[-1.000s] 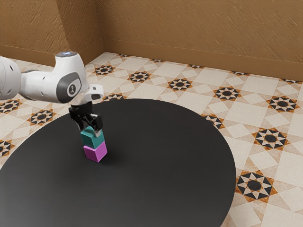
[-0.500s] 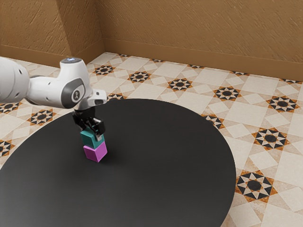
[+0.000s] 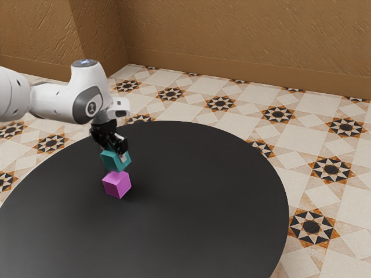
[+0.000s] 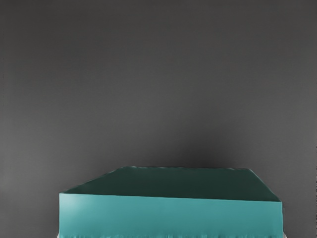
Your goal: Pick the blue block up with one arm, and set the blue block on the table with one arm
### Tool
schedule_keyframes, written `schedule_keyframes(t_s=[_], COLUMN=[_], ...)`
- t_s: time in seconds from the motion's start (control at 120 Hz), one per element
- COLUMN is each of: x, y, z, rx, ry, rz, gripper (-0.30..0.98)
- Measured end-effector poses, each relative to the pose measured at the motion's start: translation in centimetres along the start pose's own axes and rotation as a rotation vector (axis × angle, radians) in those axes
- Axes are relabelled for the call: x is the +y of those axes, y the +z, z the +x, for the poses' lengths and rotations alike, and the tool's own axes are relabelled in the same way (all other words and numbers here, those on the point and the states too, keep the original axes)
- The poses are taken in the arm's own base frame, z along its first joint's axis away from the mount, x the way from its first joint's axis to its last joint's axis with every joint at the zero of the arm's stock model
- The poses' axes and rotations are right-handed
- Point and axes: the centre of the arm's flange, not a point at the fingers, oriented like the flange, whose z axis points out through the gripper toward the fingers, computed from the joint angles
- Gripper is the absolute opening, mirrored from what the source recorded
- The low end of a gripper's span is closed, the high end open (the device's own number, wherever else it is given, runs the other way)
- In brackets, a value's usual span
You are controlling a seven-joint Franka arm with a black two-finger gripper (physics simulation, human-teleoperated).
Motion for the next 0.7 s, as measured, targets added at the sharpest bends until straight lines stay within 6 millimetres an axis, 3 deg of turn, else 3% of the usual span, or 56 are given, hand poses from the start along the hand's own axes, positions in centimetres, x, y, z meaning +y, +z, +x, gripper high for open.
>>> schedule_keyframes(t_s=[0.058,0.1,0.183,0.25,0.358,0.467,0.583,0.7], x=[-0.1,0.1,2.6,4.3,5.8,6.1,6.6,6.8], y=[-0.6,-0.8,-0.1,1.3,5.0,6.0,6.0,5.9], z=[0.8,2.8,7.5,9.4,10.0,10.0,10.0,9.9], rx=[0.016,0.032,0.055,0.046,-0.007,-0.029,-0.035,-0.039], ry=[0.0,0.009,0.057,0.083,0.1,0.098,0.1,0.104], rz=[0.011,0.023,0.029,0.025,0.019,0.018,0.008,-0.004], gripper=[0.2,0.19,0.19,0.17,0.16,0.15,0.39,0.51])
